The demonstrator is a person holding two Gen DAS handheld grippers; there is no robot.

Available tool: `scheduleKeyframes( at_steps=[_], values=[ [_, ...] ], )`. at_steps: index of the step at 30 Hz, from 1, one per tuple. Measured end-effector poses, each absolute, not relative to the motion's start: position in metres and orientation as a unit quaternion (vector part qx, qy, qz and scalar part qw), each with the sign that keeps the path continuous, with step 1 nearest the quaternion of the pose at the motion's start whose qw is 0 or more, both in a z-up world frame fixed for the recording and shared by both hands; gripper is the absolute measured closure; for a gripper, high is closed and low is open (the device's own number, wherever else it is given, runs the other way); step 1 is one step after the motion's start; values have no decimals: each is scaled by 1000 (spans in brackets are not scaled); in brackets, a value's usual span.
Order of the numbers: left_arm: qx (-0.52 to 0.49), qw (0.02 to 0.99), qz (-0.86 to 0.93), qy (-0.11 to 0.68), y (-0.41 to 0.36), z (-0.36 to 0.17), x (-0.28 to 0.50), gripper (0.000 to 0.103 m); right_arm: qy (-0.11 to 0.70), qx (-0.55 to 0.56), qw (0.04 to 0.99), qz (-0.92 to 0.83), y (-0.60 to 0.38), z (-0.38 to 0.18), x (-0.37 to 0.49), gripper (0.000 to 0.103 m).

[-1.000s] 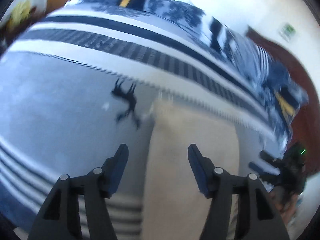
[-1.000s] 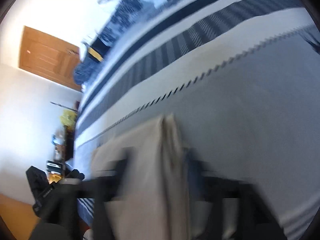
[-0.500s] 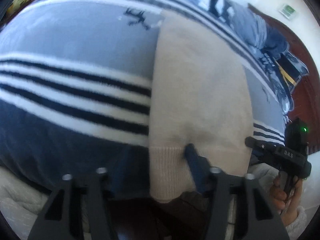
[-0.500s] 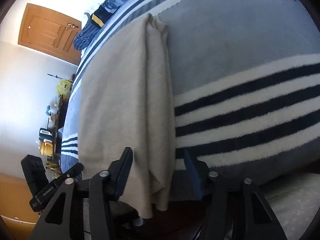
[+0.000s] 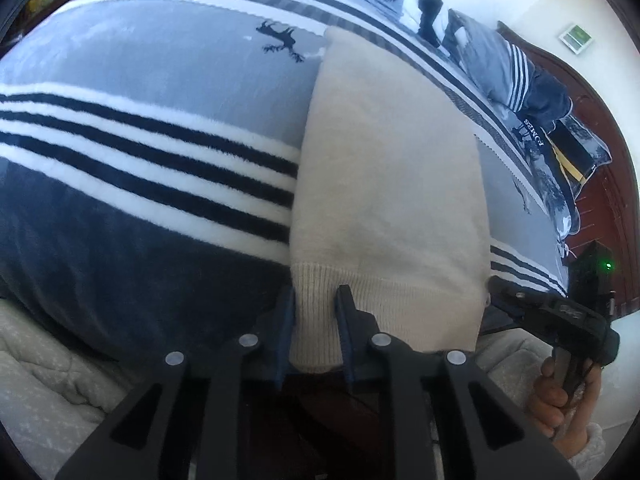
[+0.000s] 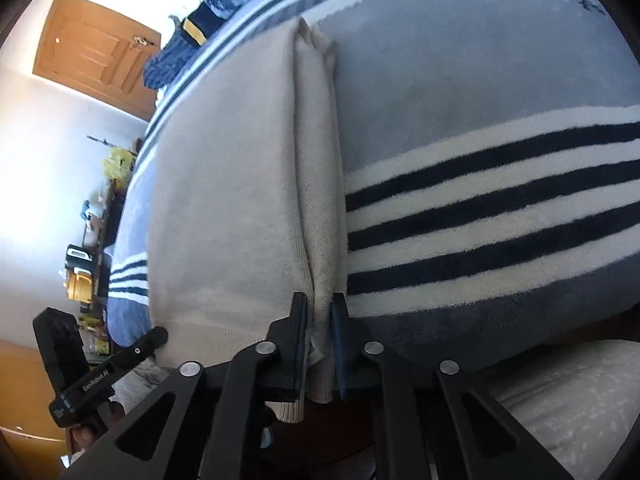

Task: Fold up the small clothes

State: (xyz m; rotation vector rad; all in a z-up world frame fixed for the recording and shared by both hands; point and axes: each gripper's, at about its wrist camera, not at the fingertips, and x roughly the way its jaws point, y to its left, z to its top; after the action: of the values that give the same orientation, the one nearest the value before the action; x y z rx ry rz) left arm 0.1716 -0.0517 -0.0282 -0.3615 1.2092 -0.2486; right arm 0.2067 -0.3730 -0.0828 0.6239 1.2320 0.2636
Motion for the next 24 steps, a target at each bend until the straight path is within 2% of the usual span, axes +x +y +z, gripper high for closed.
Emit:
scheduleKeyframes(
  at_steps=[1, 2, 5, 6, 7, 8, 9, 10, 11, 15, 18, 22, 24],
  values=[
    [-167, 797, -113, 569, -50, -31, 171, 70, 564, 297, 761, 122, -375, -80, 201, 51],
    [-168, 793, -108, 576, -49, -34, 171, 68, 561, 307, 758, 130, -374, -80, 195, 37],
    [-176, 785, -106, 585, -46, -42, 171, 67, 573, 320, 742, 138, -367, -88, 187, 36],
    [-180, 782, -108, 587, -47, -42, 172, 67, 579, 315, 737, 148, -362, -91, 188, 38],
    [-186, 777, -111, 590, -46, -44, 173, 68, 583, 309, 735, 154, -355, -93, 189, 45],
    [-197, 771, -116, 594, -44, -46, 173, 72, 589, 305, 731, 161, -353, -96, 191, 53],
    [-208, 766, -122, 596, -43, -47, 172, 81, 597, 304, 723, 168, -350, -100, 193, 59],
    [-213, 765, -124, 595, -42, -46, 172, 83, 608, 305, 713, 168, -347, -107, 193, 80],
    [-215, 768, -128, 589, -41, -42, 169, 83, 613, 308, 708, 170, -347, -109, 192, 91],
    [-203, 778, -125, 581, -40, -36, 163, 87, 587, 301, 734, 161, -356, -90, 182, 95],
    [-166, 778, -109, 596, -48, -48, 166, 87, 615, 282, 724, 135, -352, -107, 185, 100],
    [-127, 794, -102, 586, -57, -41, 162, 87, 617, 272, 726, 133, -349, -108, 186, 99],
    [-113, 798, -95, 585, -59, -40, 160, 82, 617, 268, 728, 133, -346, -106, 184, 97]
  ],
)
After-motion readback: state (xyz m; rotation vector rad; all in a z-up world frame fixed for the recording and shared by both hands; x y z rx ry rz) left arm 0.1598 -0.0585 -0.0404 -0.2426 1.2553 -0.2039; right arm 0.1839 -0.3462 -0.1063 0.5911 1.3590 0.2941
